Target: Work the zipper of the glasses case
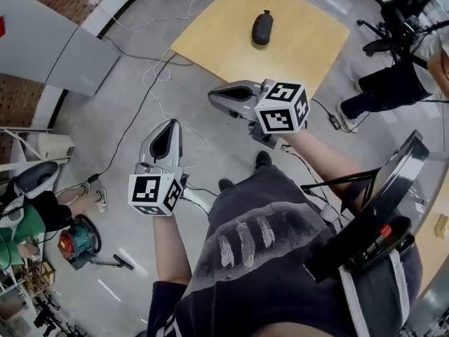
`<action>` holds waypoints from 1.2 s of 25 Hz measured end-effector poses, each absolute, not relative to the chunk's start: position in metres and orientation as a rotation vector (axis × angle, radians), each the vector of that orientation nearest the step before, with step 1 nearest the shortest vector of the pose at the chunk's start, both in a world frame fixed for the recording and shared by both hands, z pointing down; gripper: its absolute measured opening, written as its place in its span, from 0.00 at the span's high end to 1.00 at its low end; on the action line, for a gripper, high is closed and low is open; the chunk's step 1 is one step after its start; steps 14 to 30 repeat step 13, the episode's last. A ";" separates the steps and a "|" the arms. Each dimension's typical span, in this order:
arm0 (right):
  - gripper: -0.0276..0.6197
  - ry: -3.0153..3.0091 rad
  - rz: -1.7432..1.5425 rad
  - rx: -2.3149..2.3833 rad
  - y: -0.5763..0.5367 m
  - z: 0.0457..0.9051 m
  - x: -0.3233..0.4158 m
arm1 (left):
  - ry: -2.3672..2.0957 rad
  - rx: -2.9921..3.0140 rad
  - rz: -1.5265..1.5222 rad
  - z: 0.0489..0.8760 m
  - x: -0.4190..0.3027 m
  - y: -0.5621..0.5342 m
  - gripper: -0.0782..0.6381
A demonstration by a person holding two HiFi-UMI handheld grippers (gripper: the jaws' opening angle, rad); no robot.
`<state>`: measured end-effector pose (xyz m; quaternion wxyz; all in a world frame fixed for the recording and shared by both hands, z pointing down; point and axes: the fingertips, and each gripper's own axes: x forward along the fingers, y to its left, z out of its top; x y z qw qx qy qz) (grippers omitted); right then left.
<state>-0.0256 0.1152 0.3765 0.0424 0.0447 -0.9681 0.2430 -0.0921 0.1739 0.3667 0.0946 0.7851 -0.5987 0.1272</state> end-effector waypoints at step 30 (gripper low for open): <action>0.95 -2.971 0.849 0.199 0.217 0.368 -0.097 | -1.736 2.293 0.184 0.377 -0.175 0.282 0.89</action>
